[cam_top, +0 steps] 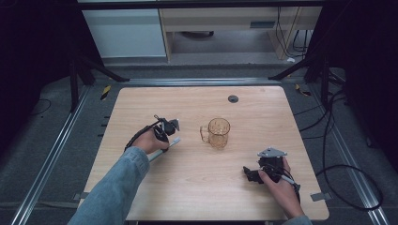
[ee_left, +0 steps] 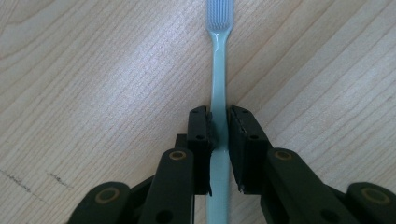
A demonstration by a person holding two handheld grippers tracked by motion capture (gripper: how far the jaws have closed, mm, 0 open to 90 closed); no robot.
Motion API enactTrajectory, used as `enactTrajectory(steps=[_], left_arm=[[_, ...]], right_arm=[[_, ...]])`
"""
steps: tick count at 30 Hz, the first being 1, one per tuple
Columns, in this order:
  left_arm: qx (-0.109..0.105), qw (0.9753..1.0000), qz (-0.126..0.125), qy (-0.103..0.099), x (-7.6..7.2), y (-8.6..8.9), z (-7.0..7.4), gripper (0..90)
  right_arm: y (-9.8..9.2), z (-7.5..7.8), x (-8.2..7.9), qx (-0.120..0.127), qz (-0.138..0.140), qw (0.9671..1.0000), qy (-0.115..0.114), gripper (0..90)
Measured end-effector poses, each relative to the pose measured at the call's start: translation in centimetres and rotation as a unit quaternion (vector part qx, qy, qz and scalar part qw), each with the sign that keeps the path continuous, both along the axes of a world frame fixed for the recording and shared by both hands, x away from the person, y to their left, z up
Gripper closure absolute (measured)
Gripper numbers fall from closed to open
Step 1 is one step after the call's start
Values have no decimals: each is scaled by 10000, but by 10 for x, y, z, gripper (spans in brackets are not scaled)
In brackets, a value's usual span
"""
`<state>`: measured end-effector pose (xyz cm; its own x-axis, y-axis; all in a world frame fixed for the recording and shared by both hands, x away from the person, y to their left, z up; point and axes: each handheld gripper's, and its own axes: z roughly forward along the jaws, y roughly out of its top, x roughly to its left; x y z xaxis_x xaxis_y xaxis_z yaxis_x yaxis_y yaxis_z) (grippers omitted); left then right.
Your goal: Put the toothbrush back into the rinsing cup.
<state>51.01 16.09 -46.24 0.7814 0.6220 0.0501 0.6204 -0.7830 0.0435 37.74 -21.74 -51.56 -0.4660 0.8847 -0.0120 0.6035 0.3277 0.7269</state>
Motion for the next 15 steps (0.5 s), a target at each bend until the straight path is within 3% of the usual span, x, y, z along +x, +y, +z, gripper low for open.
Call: enactTrajectory(steps=[9, 13, 15], left_arm=[[-80, 10000, 6, -15, -2, 2, 0, 790], [-19, 9999, -47, -119, -3, 1, 0, 790], [-118, 9997, -22, -195, -5, 2, 3, 790]], right_arm=[[0, 0, 0, -6, 9, 10000, -6, 4], [0, 0, 0, 1, -1, 10000, 0, 4], [0, 0, 0, -5, 7, 10000, -6, 4]])
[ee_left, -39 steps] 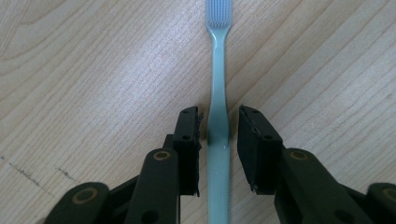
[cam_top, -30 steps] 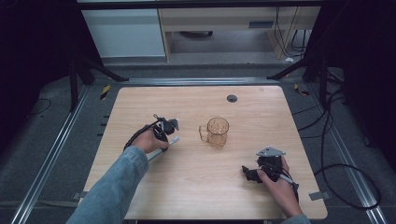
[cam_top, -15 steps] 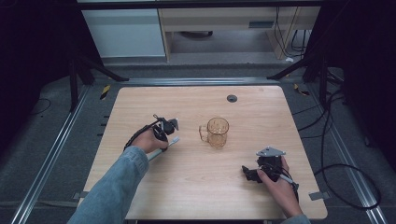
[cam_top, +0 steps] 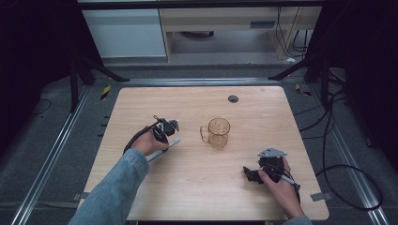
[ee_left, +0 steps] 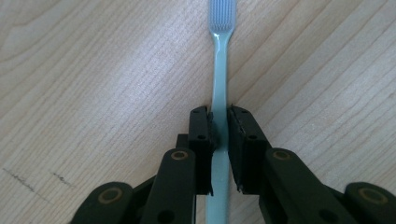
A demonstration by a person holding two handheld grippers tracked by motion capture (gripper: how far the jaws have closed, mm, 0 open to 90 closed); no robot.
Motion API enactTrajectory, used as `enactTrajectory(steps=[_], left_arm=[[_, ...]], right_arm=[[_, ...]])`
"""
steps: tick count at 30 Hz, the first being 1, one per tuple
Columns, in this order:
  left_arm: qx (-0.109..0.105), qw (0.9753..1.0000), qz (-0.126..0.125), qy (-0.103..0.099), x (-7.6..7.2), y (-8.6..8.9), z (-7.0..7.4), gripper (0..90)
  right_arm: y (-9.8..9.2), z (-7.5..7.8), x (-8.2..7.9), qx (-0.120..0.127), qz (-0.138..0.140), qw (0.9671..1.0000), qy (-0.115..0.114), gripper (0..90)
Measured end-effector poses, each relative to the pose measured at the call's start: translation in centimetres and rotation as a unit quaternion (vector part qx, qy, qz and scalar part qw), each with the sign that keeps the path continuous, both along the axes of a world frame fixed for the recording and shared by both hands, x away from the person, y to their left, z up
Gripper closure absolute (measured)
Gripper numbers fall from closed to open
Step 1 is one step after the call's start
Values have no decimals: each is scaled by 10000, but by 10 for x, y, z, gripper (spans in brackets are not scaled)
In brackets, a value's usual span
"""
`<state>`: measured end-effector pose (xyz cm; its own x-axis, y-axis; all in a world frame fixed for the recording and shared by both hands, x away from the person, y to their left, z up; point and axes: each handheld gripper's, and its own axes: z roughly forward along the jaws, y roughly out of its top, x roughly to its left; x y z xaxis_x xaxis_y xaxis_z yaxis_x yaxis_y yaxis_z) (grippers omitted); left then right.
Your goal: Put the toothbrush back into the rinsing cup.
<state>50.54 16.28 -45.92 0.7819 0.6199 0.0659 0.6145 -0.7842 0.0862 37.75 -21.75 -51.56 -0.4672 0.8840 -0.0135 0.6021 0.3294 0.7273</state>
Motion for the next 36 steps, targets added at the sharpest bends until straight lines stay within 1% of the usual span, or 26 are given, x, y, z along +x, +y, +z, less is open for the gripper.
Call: enactTrajectory(steps=[2, 3, 4, 5, 6, 7, 8, 9, 10, 14, 15, 16, 21, 22, 25, 26, 27, 28, 29, 30, 31, 32, 33, 34, 35, 36], left_arm=[[-115, 9999, 3, -103, -2, 1, 6, 791], [-244, 9994, 42, -243, -4, 2, 14, 791], [-244, 9994, 42, -243, -4, 2, 14, 791], [-369, 9985, 43, -390, -7, 2, 23, 791], [-369, 9985, 43, -390, -7, 2, 23, 791], [-506, 9972, 39, -548, -10, 3, 31, 791], [-506, 9972, 39, -548, -10, 3, 31, 791], [-595, 9959, 29, -679, -12, 2, 38, 791], [-595, 9959, 29, -679, -12, 2, 38, 791], [-825, 9920, 33, -959, -17, 2, 50, 791], [-899, 9901, 33, -1078, -19, 2, 53, 791], [-899, 9901, 33, -1078, -19, 2, 53, 791], [-1158, 9849, 139, -1280, -23, -2, 57, 791], [-1158, 9849, 139, -1280, -23, -2, 57, 791], [-1272, 9821, 160, -1379, -24, -4, 59, 791], [-1353, 9804, 181, -1421, -25, -4, 60, 791], [-1507, 9766, 240, -1514, -26, -5, 62, 791], [-1507, 9766, 240, -1514, -26, -5, 62, 791], [-1654, 9721, 297, -1637, -28, -5, 64, 791], [-1729, 9698, 321, -1693, -29, -5, 64, 791], [-1773, 9679, 344, -1748, -30, -5, 64, 791], [-1773, 9679, 344, -1748, -30, -5, 64, 791], [-1830, 9657, 361, -1807, -31, -6, 64, 791], [-1879, 9634, 392, -1873, -33, -6, 65, 791], [-1951, 9593, 425, -1998, -35, -6, 66, 791], [-1951, 9593, 425, -1998, -35, -6, 66, 790]], right_arm=[[0, 0, 0, 6, -7, 10000, 6, 4], [0, 0, 0, 6, -8, 10000, 7, 4], [0, 0, 0, 6, -8, 10000, 7, 4], [0, 0, 0, 0, -1, 10000, 1, 4], [0, 0, 0, 0, -1, 10000, 1, 4], [0, 0, 0, 6, -8, 10000, 7, 4], [0, 0, 0, 6, -8, 10000, 7, 4], [0, 0, 0, 5, -7, 10000, 7, 4], [0, 0, 0, 5, -7, 10000, 7, 4], [0, 0, 0, 8, -9, 10000, 8, 4], [0, 0, 0, 2, -1, 10000, 4, 4], [0, 0, 0, 2, -1, 10000, 4, 4], [1, 0, 0, 36, -30, 10000, 33, 4], [0, 0, 0, 29, -22, 10000, 25, 4], [0, 0, 0, 27, -20, 10000, 24, 4], [0, 0, 0, 27, -20, 10000, 24, 4], [0, 0, 0, 28, -22, 10000, 26, 4], [0, 0, 0, 28, -22, 10000, 26, 4], [0, 0, 0, 28, -21, 10000, 26, 3], [0, 0, 0, 27, -21, 10000, 26, 3], [0, 0, 0, 29, -23, 10000, 27, 4], [0, 0, 0, 29, -23, 10000, 27, 4], [0, 0, 0, 33, -28, 10000, 32, 3], [0, 0, 0, 28, -21, 10000, 26, 4], [0, 0, 0, 29, -22, 10000, 28, 3], [0, 0, 0, 29, -22, 10000, 28, 3]])
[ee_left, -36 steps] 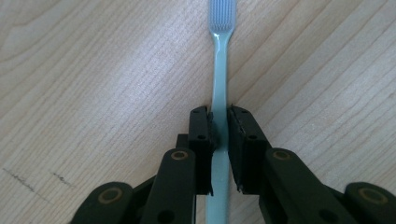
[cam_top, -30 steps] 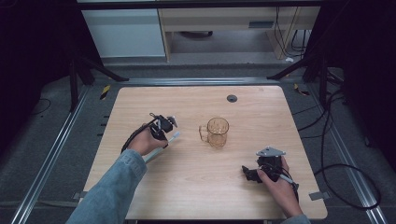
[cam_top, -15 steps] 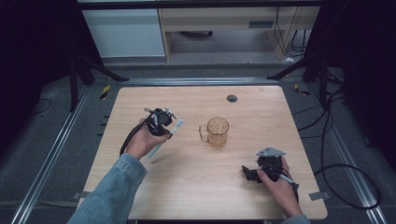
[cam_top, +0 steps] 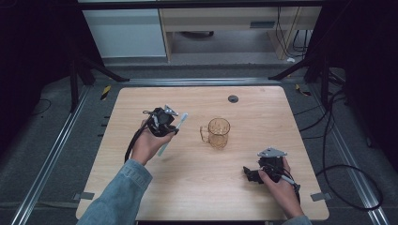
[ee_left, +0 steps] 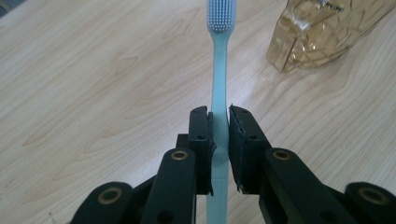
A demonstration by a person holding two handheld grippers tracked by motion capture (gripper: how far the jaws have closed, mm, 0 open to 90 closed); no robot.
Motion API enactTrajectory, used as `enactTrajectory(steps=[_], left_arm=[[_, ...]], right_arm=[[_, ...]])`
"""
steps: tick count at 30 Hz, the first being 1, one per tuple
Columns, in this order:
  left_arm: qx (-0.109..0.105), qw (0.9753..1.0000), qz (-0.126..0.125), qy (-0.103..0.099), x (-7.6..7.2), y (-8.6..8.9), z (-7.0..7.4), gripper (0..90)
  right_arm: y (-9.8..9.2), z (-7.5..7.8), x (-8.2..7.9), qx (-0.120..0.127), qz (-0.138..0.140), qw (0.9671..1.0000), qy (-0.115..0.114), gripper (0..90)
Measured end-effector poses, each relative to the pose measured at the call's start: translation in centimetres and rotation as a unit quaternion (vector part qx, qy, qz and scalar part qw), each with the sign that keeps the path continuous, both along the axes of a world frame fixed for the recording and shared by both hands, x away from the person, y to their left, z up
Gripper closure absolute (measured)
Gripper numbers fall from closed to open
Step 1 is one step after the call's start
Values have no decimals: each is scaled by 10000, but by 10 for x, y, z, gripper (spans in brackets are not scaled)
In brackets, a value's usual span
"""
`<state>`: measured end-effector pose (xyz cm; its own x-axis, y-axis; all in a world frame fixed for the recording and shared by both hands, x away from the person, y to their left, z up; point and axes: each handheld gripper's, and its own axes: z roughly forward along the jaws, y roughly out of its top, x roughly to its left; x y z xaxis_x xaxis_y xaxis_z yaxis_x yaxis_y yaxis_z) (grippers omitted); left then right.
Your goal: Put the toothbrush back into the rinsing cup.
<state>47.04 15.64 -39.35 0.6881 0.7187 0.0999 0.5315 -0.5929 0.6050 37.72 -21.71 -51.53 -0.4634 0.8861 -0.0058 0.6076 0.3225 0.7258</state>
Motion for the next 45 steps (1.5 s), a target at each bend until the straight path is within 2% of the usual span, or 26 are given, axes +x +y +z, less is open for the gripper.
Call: enactTrajectory(steps=[2, 3, 5, 6, 11, 12, 16, 18, 19, 20, 22, 23, 24, 27, 28, 29, 30, 31, 32, 33, 34, 35, 36, 39, 44, 45], left_arm=[[-144, 9997, 74, -209, -4, -1, 3, 791], [-144, 9997, 74, -209, -4, -1, 3, 791], [-296, 9984, 154, -459, -8, -1, 7, 790], [-296, 9984, 154, -459, -8, -1, 7, 791], [-494, 9951, 221, -829, -15, -4, 9, 790], [-522, 9948, 221, -841, -16, -5, 9, 790], [-778, 9909, 308, -1052, -21, -7, 8, 790], [-826, 9901, 328, -1089, -22, -8, 8, 790], [-942, 9874, 378, -1215, -24, -10, 7, 790], [-942, 9874, 378, -1215, -24, -10, 7, 790], [-1075, 9841, 434, -1348, -25, -12, 7, 790], [-1205, 9810, 450, -1455, -27, -15, 7, 790], [-1205, 9810, 450, -1455, -27, -15, 7, 790], [-1359, 9756, 487, -1656, -31, -19, 7, 790], [-1476, 9718, 512, -1768, -32, -22, 7, 790], [-1510, 9704, 517, -1811, -33, -23, 7, 790], [-1510, 9704, 517, -1811, -33, -23, 7, 790], [-1623, 9669, 548, -1893, -34, -25, 7, 790], [-1623, 9669, 548, -1893, -34, -25, 7, 790], [-1737, 9625, 582, -2002, -34, -27, 7, 790], [-1737, 9625, 582, -2002, -34, -27, 7, 790], [-1870, 9570, 631, -2126, -36, -28, 7, 790], [-1870, 9570, 631, -2126, -36, -28, 7, 790], [-2100, 9480, 667, -2299, -38, -32, 7, 790], [-2273, 9382, 659, -2526, -39, -37, 8, 790], [-2314, 9375, 643, -2517, -37, -39, 8, 790]], right_arm=[[0, 0, 0, -1, 1, 10000, -2, 3], [0, 0, 0, -1, 1, 10000, -2, 3], [0, 0, 0, 5, -8, 10000, 5, 3], [0, 0, 0, 5, -8, 10000, 5, 3], [0, 0, 0, 1, 1, 10000, -3, 4], [0, 0, 0, 1, 1, 10000, -3, 4], [0, 0, 0, 6, -5, 10000, 4, 4], [0, 0, 0, 3, 0, 10000, -1, 3], [0, 0, 0, 6, -3, 10000, 2, 4], [0, 0, 0, 7, -3, 10000, 2, 3], [0, 0, 0, 6, -4, 10000, 2, 3], [0, 0, 0, 6, -2, 10000, 2, 3], [0, 0, 0, 6, -2, 10000, 2, 3], [0, 0, 0, 6, -2, 10000, 5, 3], [0, 0, 0, 6, -2, 10000, 5, 3], [0, 0, 0, 5, -1, 10000, 3, 3], [0, 0, 0, 5, -1, 10000, 3, 3], [0, 0, 0, 4, -1, 10000, 4, 3], [0, 0, 0, 4, -1, 10000, 4, 3], [0, 0, 0, -3, 6, 10000, -3, 3], [0, 0, 0, -3, 6, 10000, -3, 3], [0, 0, 0, -1, 4, 10000, -1, 3], [0, 0, 0, -1, 4, 10000, -1, 3], [0, 0, 0, -3, 4, 10000, -2, 4], [0, 0, 0, -4, 4, 10000, -2, 3], [0, 0, 0, -4, 7, 10000, -2, 3]])
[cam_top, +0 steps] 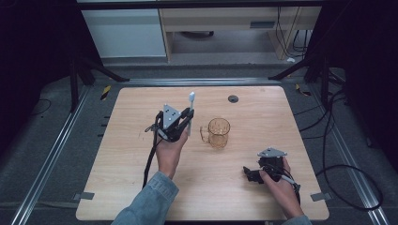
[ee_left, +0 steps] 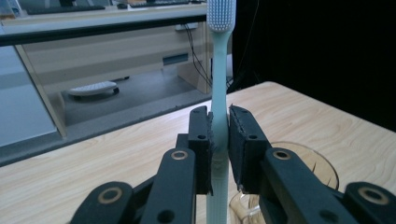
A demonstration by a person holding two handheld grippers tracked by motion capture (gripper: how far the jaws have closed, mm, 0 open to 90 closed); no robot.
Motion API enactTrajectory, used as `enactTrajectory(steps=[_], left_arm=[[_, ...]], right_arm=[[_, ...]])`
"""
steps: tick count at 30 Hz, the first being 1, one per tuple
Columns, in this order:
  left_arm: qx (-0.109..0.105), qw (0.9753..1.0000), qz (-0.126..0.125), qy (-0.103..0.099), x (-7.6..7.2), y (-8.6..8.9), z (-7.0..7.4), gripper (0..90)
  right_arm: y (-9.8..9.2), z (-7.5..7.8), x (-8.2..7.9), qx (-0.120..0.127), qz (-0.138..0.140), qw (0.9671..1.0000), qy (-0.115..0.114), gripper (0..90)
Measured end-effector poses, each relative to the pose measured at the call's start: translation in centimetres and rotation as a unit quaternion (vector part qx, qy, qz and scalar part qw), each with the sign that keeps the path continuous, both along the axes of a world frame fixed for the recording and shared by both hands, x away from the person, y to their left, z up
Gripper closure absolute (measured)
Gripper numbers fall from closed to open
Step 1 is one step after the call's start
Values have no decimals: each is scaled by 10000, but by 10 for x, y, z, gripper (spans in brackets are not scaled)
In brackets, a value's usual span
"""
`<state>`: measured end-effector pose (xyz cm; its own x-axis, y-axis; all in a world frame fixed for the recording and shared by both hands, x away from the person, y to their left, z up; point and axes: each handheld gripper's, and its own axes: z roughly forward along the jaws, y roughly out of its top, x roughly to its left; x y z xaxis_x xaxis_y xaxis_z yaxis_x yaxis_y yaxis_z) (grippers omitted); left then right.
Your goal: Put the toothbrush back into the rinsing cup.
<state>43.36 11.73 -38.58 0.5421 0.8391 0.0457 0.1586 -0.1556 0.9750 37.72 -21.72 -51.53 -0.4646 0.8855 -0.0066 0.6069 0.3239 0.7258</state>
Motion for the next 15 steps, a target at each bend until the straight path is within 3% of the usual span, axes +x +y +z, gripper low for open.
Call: enactTrajectory(steps=[7, 15], left_arm=[[-208, 9997, -10, -118, 2, -3, -1, 790], [-432, 9981, -60, -435, -1, -8, 0, 790]], right_arm=[[0, 0, 0, 8, 0, 10000, 9, 4], [-1, 0, 0, -2, 42, 10000, 12, 3]])
